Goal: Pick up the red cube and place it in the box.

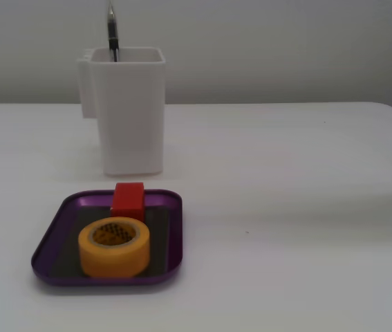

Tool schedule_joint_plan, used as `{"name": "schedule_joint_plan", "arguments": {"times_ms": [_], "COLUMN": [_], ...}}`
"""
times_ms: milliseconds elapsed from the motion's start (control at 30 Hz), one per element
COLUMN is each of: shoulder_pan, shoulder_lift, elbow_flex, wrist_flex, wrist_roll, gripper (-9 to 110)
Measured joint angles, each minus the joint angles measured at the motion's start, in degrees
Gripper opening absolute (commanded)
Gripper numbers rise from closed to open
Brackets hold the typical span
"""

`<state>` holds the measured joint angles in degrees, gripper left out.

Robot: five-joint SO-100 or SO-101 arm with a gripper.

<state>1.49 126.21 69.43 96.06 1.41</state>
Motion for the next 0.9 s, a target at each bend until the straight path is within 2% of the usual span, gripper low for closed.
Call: {"name": "schedule_joint_plan", "arguments": {"times_ms": [233, 567, 700, 900], "shoulder_pan": [0.00, -0.18, 0.09, 3.78], "shoulder_lift": [21.01, 47.55, 57.83, 65.74], "elbow_flex": [32.87, 80.68, 92.55, 100.81], "wrist_flex": [-3.34, -25.14, -27.77, -28.13], "wrist_roll": [-1.14, -1.14, -1.14, -1.23], "gripper": [21, 20, 20, 20]}}
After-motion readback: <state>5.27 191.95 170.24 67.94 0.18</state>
